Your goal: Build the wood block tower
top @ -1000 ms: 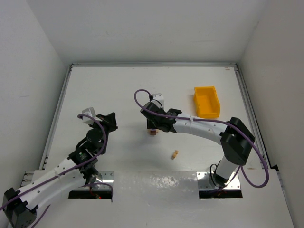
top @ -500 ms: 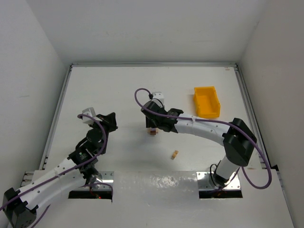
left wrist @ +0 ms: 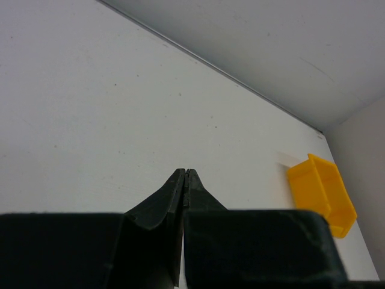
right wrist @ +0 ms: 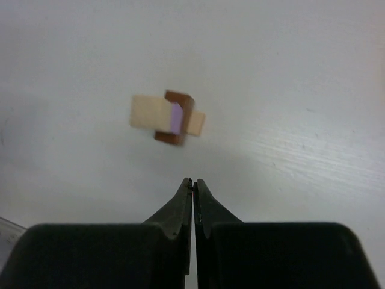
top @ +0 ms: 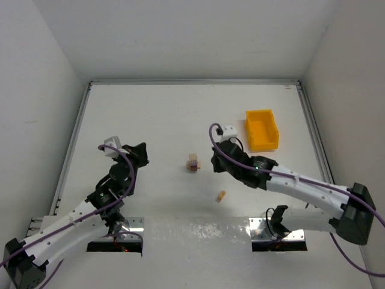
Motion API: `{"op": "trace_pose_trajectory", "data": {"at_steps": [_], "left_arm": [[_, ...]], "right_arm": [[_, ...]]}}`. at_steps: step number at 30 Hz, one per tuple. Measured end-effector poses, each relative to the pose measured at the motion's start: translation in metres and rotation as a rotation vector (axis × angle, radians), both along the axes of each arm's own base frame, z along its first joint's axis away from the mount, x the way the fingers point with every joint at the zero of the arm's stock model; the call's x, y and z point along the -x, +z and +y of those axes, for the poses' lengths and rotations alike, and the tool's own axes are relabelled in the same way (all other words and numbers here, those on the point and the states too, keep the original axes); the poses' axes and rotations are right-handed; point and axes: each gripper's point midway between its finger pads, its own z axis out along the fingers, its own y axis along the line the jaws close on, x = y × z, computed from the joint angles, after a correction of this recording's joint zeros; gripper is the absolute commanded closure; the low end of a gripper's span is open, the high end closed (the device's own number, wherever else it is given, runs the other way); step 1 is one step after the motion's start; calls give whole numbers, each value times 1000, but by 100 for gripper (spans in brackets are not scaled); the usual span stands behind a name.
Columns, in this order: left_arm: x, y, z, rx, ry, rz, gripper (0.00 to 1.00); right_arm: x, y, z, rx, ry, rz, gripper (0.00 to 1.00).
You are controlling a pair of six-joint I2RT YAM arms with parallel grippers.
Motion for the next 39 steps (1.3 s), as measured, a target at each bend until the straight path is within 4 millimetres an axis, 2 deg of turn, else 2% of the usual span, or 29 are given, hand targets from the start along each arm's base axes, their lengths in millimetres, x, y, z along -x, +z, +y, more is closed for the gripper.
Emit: {"op": "trace_pose_trajectory", "data": {"at_steps": [2,5,7,8,9,11,13,18,24,29,30,35,39], "left_arm": [[0,1,-1,3,-5,-3,100],[1,2,-2,8,-14,-7,100],[1,3,-2,9,-15,-9,100],[0,2,-3,5,-15,-8,100],[0,1,-3,0,-16,-4,100],[-1,-3,-4,-18,-16,8,100],[-2,-8,-4,-36,-15,24,100],[-6,-23,-7,-82,-15,66,100],[-8,-41,-9,-135,-15,118,100],[-8,-39,-8,-132,-12,114,100],[-8,-38,-8,-128,-12,110,100],[-7,-31,-8,-110,-12,91,100],[-7,-32,-8,-110,-15,92,100]], "right_arm": [[18,-15,-20,9,20,19,100],[48,-52,-46,76,59,94,99],[66,-70,-57,109,92,141,93],[74,-77,-60,111,110,161,80],[79,-81,-61,112,124,179,72],[88,-89,-63,109,143,208,58],[94,-100,-67,141,158,244,49],[99,-119,-72,216,163,306,47],[100,-121,-54,159,204,321,47],[109,-142,-55,192,197,403,52],[110,-145,-57,198,188,411,55],[111,-150,-65,207,136,423,64],[109,-151,-70,212,108,414,58]]}}
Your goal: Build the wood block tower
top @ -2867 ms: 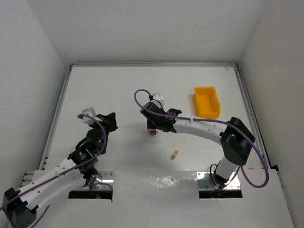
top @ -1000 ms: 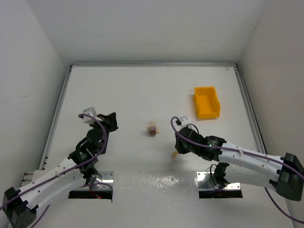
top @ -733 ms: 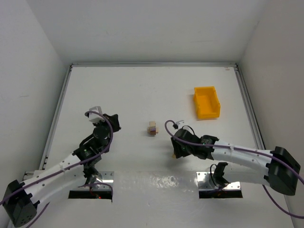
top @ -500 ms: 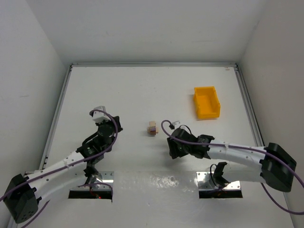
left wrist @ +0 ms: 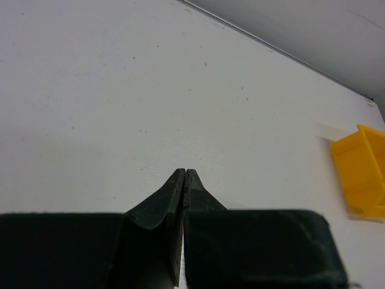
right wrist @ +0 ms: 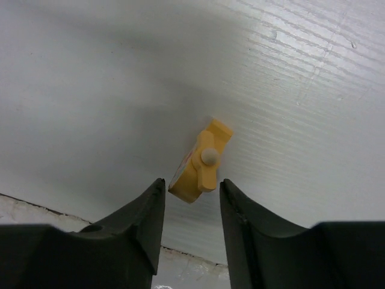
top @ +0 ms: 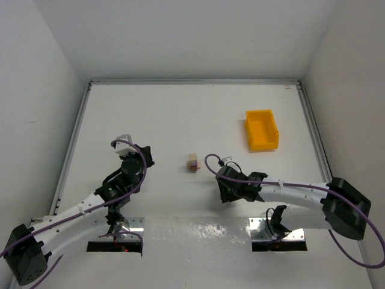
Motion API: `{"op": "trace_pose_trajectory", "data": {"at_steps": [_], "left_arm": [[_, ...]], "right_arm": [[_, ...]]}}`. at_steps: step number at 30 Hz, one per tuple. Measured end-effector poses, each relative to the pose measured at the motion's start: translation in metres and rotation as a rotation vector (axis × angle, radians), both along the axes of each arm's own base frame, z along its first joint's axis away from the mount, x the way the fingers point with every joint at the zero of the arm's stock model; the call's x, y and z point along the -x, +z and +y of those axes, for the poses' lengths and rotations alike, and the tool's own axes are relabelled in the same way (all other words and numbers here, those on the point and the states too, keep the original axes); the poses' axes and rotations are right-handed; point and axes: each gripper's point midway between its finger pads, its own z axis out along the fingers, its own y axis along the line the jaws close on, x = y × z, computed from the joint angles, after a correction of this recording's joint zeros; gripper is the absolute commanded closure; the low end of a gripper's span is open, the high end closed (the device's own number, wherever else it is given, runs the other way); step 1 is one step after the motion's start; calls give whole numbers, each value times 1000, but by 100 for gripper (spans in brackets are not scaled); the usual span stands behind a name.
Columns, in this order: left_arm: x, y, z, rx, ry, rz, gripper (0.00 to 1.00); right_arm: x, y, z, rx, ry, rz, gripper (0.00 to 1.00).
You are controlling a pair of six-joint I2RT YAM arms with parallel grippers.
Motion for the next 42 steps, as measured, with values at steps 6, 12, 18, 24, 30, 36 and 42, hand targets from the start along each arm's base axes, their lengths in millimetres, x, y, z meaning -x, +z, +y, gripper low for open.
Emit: {"op": "trace_pose_trajectory", "data": {"at_steps": [6,12,18,24,30,36,42], "left_arm": [[0,0,-1,1,-6,1,100],[0,0,-1,1,-8,1,100],[0,0,-2,2,-11,1,100],[0,0,-3,4,-17,2,100],[1,0,-4,5,-24,3,100],[1,-1,-5,6,-29,4,100],[0,-1,-6,4,-29,5,100]], "right_arm": [[-2,2,-2,11,5,-8,51],[-15,11,7,3,-1,-19,53],[-21,5,1,38,-30,-4,59],[-18,0,-7,76,-43,25,74],[-16,0,-11,90,-44,34,84],[-25,17,-11,76,-6,-40,85],[-77,86,22,-80,70,-335,85]]}}
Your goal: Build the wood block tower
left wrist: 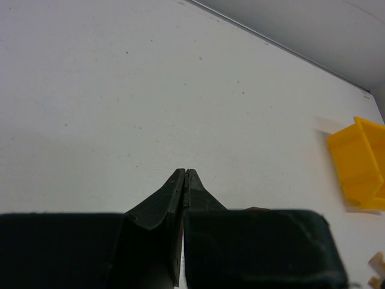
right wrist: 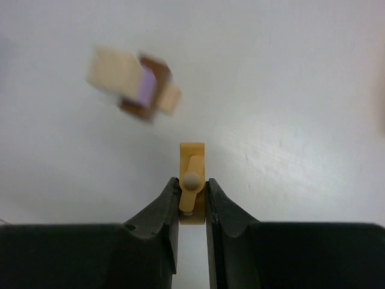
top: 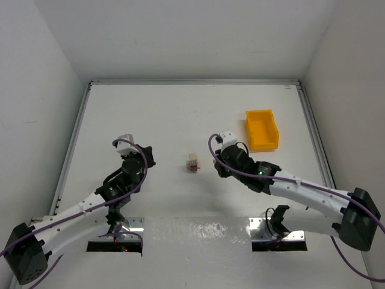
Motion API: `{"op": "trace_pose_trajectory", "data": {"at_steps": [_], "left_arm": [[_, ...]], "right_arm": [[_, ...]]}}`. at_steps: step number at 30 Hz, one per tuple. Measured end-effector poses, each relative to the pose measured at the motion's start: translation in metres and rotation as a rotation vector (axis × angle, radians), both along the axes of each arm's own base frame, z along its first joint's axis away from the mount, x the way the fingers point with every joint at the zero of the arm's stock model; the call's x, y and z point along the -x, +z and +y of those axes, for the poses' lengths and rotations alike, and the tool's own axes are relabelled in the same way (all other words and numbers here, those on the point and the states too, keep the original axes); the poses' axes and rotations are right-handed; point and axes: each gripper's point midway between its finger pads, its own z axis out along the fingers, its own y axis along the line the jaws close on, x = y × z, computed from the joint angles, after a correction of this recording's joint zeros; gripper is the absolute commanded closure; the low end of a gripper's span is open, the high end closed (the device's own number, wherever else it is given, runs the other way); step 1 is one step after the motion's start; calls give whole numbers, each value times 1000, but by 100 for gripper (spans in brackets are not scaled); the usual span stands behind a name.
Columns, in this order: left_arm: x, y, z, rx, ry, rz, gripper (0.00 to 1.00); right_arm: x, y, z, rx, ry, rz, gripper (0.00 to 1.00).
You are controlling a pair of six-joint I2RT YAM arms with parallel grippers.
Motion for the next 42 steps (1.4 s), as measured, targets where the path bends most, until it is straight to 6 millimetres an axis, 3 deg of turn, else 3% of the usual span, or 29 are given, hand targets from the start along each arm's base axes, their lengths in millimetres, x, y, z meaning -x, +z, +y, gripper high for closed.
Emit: {"op": "trace_pose_trajectory", "data": {"at_steps": [5,9,15,21,24,31,42], "left_arm": [[0,-1,0,-3,1,3,100],[0,-1,0,-3,3,3,100],[-1,-1,3,-8,18,1,100],[-1,-4,3,-17,20,11,100],[-1,-4,3,-19,21,10,100],[-1,-3,5,-27,28,6,100],[-2,-4,6,-33,33,7,100]], "right_arm": [[-48,83,41,-169,66,-325,84],[-73,108,65,-198,110,-472,85],[-84,90,84,-153,181,-500,85],[-86,104,94,-201,208,-558,86],[-84,101,95,-227,220,-572,86],[-73,71,93,-229,255,-536,86],[-70,65,105,-277,284,-512,86]]}}
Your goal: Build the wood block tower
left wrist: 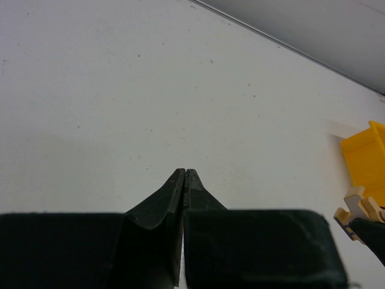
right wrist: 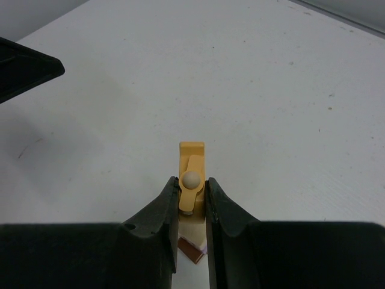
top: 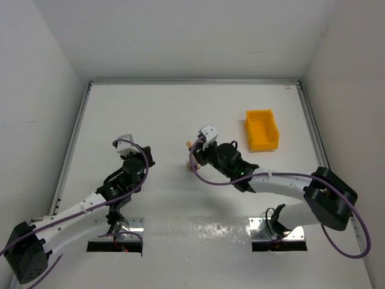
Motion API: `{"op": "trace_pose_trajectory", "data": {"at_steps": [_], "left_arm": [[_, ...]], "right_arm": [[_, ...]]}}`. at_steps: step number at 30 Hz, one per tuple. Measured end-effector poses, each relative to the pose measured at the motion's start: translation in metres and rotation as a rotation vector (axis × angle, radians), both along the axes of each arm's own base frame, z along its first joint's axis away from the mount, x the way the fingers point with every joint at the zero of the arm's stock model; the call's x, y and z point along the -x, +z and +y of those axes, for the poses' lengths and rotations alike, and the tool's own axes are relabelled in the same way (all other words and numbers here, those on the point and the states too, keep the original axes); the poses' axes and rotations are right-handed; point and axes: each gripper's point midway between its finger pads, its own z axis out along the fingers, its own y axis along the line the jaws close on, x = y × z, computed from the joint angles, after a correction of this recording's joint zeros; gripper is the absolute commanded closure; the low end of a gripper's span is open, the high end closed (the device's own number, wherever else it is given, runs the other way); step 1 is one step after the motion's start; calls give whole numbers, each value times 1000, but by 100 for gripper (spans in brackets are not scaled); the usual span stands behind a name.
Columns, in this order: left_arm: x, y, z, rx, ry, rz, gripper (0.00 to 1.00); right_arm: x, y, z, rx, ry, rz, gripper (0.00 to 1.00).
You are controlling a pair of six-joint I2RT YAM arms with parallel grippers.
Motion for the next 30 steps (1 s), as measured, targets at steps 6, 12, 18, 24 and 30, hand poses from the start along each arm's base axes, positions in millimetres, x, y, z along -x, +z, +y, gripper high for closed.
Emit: {"op": "trace_pose_trajectory", "data": {"at_steps": [6,12,18,24,30], "left_arm": [[0,0,0,-1,1,0,100],[0,-2,0,-7,3,6,100],[-1,-3,0,-10,3,9,100],[-1,-3,0,-10,3,8,100],[-1,-3,0,-13,2,8,100]], "right_arm": [[3,-9,2,1,14,26,86],[6,-13,3,-13,21,38,86],[8,-20,1,-16,21,49,86],[10,-25,-1,-10,20,53,86],[9,-22,-1,-24,20,43,85]]}}
